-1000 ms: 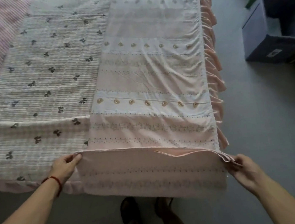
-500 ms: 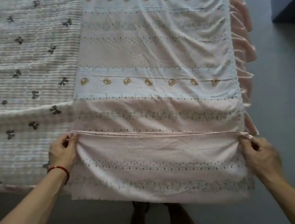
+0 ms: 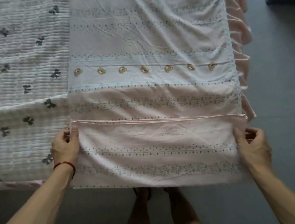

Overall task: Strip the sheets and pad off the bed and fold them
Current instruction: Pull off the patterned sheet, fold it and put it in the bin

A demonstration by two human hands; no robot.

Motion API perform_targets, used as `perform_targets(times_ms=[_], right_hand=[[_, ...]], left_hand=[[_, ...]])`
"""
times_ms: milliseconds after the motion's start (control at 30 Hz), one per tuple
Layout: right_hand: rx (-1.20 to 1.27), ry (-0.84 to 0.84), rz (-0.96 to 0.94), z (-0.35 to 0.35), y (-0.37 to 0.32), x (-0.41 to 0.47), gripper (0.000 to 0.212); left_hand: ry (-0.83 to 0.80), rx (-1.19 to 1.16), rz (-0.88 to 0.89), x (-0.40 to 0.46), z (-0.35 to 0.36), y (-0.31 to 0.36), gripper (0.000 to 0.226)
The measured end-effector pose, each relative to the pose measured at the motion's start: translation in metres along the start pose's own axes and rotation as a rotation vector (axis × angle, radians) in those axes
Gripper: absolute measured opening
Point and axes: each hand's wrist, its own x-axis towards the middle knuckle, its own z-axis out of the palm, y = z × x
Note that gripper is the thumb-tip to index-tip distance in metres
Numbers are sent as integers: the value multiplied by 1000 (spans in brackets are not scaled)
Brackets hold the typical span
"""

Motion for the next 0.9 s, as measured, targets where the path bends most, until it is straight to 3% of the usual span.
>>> perform_targets(times_ms=[100,300,500,700,833,900], right_hand=[[-79,-49,54,-6,15,-29,44],[-114,70,-24,-16,35,-61,47],[-134,-137,12,-28,40,-74,54],[-202,-178,49,-42,33,-79,49],[-99,-134,79,-55,18,-85,36],[-4,-139,95,-68,10,-84,34]], left_hand=[[-35,-6,-70,-40,-13,-29,48],[-145,12,-185,-95,-30,-71,36],[-249,178,-63,-76,-43,-79,33],[-409,188,-52,-63,-76,-68,29],[-387,142,-103,-69,-91,-55,37],[-315,98,-111,-70,-104,-41,30]])
